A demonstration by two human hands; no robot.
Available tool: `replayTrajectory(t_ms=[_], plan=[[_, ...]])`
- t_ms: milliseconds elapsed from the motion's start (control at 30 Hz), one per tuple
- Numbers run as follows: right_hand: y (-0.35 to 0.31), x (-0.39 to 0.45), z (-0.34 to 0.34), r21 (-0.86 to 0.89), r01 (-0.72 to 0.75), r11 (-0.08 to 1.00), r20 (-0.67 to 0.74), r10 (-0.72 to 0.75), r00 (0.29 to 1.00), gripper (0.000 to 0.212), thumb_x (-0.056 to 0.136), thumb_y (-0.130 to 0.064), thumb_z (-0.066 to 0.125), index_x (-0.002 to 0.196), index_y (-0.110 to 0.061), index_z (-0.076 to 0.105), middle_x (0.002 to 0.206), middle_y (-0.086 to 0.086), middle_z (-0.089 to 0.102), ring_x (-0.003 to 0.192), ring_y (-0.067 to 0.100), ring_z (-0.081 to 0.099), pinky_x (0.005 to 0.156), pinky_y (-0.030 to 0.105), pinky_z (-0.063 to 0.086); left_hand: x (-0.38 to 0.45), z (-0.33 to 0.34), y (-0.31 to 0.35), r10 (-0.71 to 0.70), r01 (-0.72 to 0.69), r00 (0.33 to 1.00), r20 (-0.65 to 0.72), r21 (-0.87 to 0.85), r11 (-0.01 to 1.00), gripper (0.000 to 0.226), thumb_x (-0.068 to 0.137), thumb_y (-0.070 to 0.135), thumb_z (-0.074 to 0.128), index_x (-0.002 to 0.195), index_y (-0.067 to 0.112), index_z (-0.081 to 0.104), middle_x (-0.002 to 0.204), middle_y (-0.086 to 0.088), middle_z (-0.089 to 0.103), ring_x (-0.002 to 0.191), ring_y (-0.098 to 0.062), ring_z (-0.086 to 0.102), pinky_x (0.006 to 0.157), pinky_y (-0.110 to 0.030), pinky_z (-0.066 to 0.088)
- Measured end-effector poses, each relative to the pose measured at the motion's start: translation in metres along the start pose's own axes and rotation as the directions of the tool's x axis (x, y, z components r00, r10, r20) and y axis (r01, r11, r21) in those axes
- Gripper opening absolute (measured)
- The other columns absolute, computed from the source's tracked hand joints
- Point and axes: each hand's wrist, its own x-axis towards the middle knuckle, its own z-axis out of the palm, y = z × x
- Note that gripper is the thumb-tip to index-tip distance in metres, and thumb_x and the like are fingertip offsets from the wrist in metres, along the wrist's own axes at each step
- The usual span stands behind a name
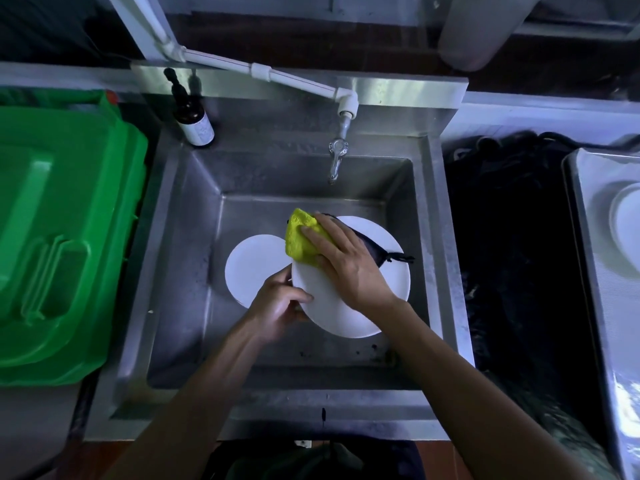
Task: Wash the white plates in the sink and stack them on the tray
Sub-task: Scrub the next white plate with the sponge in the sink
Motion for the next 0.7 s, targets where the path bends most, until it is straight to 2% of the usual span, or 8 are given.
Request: replayTrajectory(t_ms=[167, 367, 533, 700], plan=[[0.015, 0.016, -0.005, -0.017, -0.103, 0.994, -0.059, 0.102, 0.993, 0.047, 0.105, -0.024, 0.044, 0.152, -0.021, 0.039, 0.161, 0.009, 0.028, 0.144, 0.032, 0.032, 0.117, 0.044, 0.028, -0.002, 0.003, -0.001, 0.044, -0.046, 0.998, -0.040, -0.058, 0.997, 0.056, 0.062, -0.003, 0.060, 0.111, 0.020, 0.074, 0.114, -0.013, 0.073, 0.094, -0.028, 0.073, 0.073, -0.046, 0.058], [0.031, 0.009, -0.014, 0.001, -0.230, 0.973, -0.154, 0.227, 0.962, 0.046, 0.105, -0.020, 0.046, 0.150, -0.016, 0.041, 0.160, 0.013, 0.030, 0.141, 0.034, 0.034, 0.116, 0.045, 0.031, -0.006, 0.010, 0.002, 0.077, -0.088, 0.991, -0.108, -0.109, 0.990, 0.055, 0.059, -0.003, 0.061, 0.107, 0.019, 0.075, 0.107, -0.013, 0.074, 0.088, -0.028, 0.074, 0.065, -0.039, 0.057], [0.041, -0.010, -0.018, 0.011, -0.305, 0.952, -0.151, 0.303, 0.941, 0.048, 0.105, -0.019, 0.044, 0.152, -0.017, 0.037, 0.162, 0.013, 0.025, 0.143, 0.036, 0.031, 0.116, 0.049, 0.030, -0.005, 0.015, 0.005, 0.099, -0.119, 0.979, -0.177, -0.102, 0.988, 0.058, 0.059, 0.000, 0.061, 0.115, 0.014, 0.071, 0.110, -0.014, 0.073, 0.092, -0.032, 0.071, 0.072, -0.047, 0.058], [0.039, -0.027, -0.014, 0.022, -0.382, 0.924, -0.174, 0.380, 0.908, 0.050, 0.102, -0.013, 0.046, 0.151, -0.015, 0.039, 0.162, 0.012, 0.025, 0.144, 0.034, 0.030, 0.117, 0.049, 0.030, -0.002, 0.020, 0.009, 0.114, -0.142, 0.970, -0.215, -0.120, 0.982, 0.057, 0.059, 0.001, 0.060, 0.113, 0.014, 0.070, 0.110, -0.015, 0.069, 0.095, -0.035, 0.063, 0.062, -0.041, 0.055]])
